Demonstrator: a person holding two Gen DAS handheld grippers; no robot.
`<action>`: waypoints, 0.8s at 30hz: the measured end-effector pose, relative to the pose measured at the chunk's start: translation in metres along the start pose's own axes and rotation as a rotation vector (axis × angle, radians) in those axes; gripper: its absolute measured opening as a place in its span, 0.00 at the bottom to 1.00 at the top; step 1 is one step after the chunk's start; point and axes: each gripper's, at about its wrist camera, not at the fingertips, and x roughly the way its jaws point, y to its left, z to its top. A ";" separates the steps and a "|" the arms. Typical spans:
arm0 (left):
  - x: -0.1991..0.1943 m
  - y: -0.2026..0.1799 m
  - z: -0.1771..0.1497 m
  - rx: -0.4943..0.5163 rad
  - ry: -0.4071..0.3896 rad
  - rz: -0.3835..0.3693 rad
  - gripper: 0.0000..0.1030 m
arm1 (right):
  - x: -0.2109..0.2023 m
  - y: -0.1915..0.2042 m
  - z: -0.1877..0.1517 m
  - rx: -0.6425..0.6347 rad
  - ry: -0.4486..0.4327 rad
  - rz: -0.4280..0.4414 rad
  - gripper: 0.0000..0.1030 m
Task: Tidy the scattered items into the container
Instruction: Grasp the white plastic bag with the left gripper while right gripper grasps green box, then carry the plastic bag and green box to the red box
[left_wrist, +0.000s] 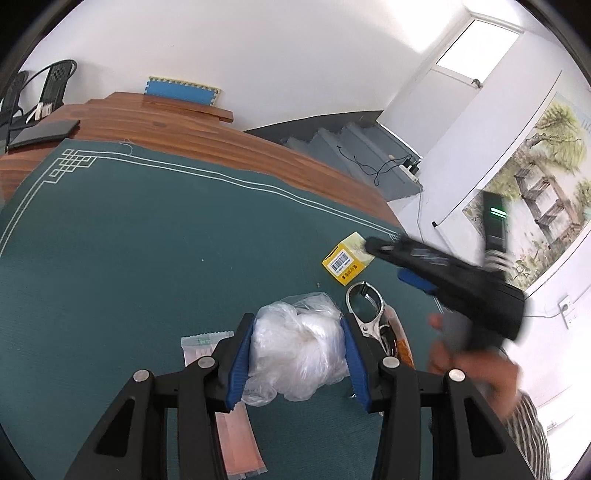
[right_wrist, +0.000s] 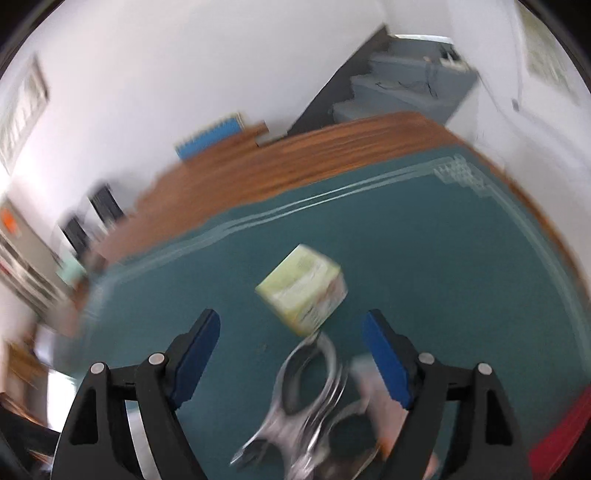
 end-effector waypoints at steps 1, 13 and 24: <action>0.000 0.000 0.001 0.000 -0.002 0.000 0.46 | 0.008 0.003 0.007 -0.018 0.011 -0.008 0.80; 0.009 -0.005 0.001 0.017 0.010 0.008 0.46 | 0.067 0.034 0.039 -0.253 0.115 -0.108 0.80; 0.012 -0.014 -0.003 0.039 0.014 0.018 0.46 | 0.036 0.009 0.034 -0.122 0.086 -0.077 0.61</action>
